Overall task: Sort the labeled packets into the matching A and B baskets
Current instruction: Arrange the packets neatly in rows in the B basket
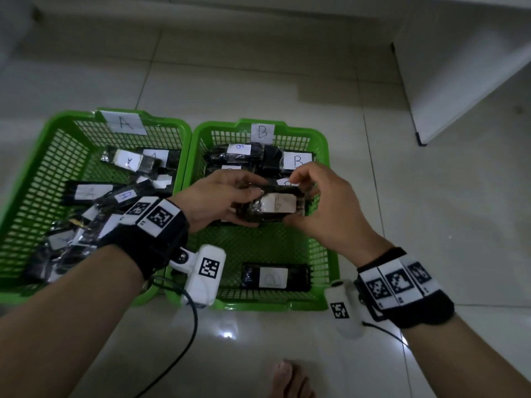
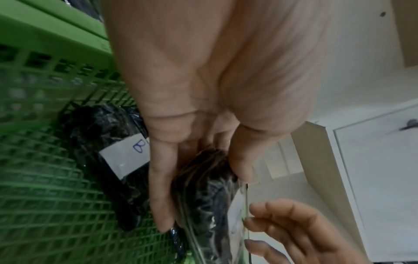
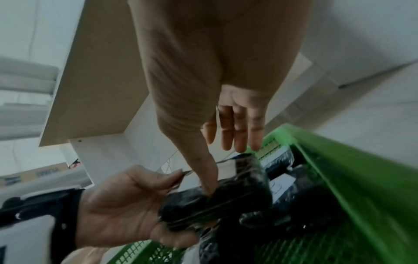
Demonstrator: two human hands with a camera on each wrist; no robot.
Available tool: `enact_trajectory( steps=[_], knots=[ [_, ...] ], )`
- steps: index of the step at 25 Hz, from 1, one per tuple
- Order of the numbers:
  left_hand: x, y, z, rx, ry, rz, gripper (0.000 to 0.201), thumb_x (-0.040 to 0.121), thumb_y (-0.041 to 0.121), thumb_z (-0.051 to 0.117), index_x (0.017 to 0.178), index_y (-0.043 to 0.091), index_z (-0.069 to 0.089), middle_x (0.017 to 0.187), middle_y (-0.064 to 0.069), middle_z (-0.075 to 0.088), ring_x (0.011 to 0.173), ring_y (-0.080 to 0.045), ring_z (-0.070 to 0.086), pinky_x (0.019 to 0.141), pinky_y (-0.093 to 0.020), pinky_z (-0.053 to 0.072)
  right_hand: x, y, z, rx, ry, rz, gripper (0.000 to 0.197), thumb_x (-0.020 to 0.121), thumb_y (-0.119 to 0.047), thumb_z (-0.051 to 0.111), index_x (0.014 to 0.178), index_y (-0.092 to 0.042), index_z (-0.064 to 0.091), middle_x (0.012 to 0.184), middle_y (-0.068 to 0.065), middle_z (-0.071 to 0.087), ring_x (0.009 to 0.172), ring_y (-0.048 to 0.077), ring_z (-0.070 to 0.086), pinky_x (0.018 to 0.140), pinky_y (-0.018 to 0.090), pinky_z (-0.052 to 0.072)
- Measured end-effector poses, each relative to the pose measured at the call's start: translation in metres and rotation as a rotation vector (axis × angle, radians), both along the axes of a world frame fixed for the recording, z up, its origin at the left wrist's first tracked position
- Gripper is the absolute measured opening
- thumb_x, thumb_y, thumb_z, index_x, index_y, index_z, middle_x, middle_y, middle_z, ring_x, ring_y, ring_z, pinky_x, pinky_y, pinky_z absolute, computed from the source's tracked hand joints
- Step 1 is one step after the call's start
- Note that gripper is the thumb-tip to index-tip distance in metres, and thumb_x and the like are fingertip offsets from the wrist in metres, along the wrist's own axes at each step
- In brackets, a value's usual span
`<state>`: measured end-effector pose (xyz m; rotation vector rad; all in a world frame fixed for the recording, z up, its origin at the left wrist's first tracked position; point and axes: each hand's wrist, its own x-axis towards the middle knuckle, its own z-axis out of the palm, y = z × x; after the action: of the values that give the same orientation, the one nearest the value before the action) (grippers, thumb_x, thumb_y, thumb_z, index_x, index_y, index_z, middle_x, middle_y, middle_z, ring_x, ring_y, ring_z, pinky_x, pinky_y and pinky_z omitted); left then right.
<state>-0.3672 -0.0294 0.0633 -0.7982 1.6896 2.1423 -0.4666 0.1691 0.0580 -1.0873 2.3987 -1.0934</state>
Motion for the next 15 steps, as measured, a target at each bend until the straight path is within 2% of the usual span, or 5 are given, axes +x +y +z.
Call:
enact_trajectory(
  steps=[3,7,10,12,15],
  knots=[
    [0.002,-0.003,-0.002,0.081,0.034,0.024,0.029,0.1,0.003,0.047,0.126,0.004,0.06,0.129,-0.017,0.063,0.119,-0.034,0.062,0.085,-0.046,0.059,-0.006,-0.001,0.004,0.113,0.061,0.103,0.078,0.057,-0.025,0.096,0.127,-0.019,0.064,0.122,-0.007,0.065,0.112,0.012,0.058,0.094,0.03,0.047],
    [0.0,0.002,-0.003,0.044,0.049,0.002,0.028,0.101,0.007,0.049,0.127,0.007,0.061,0.124,-0.013,0.066,0.116,-0.03,0.064,0.085,-0.041,0.06,-0.006,-0.002,0.007,0.227,0.177,0.192,0.064,0.062,-0.031,0.089,0.122,-0.023,0.068,0.114,-0.005,0.067,0.104,0.015,0.059,0.081,0.029,0.046],
    [-0.002,-0.005,-0.004,-0.767,0.179,-0.145,0.031,0.093,0.025,0.066,0.124,0.02,0.062,0.12,0.003,0.064,0.113,-0.017,0.061,0.09,-0.031,0.055,-0.005,-0.005,0.016,0.569,0.345,0.209,0.046,0.065,-0.038,0.079,0.107,-0.024,0.066,0.103,-0.007,0.061,0.098,0.015,0.057,0.075,0.027,0.041],
    [-0.003,-0.011,-0.01,-1.276,0.224,-0.336,0.058,0.082,0.035,0.076,0.134,0.026,0.053,0.138,0.001,0.048,0.13,-0.02,0.043,0.106,-0.039,0.044,0.0,-0.011,0.017,0.727,0.423,0.235,0.038,0.068,-0.037,0.08,0.099,-0.021,0.066,0.098,-0.006,0.06,0.096,0.014,0.047,0.081,0.028,0.039],
    [-0.002,-0.015,-0.024,-1.424,-0.023,-0.688,0.103,0.074,0.038,0.082,0.154,0.035,0.019,0.164,-0.004,0.002,0.151,-0.032,0.004,0.118,-0.058,0.025,0.007,-0.024,0.017,0.754,0.408,0.243,0.028,0.074,-0.02,0.079,0.1,-0.015,0.069,0.093,-0.002,0.056,0.089,0.014,0.036,0.074,0.026,0.034]
  ],
)
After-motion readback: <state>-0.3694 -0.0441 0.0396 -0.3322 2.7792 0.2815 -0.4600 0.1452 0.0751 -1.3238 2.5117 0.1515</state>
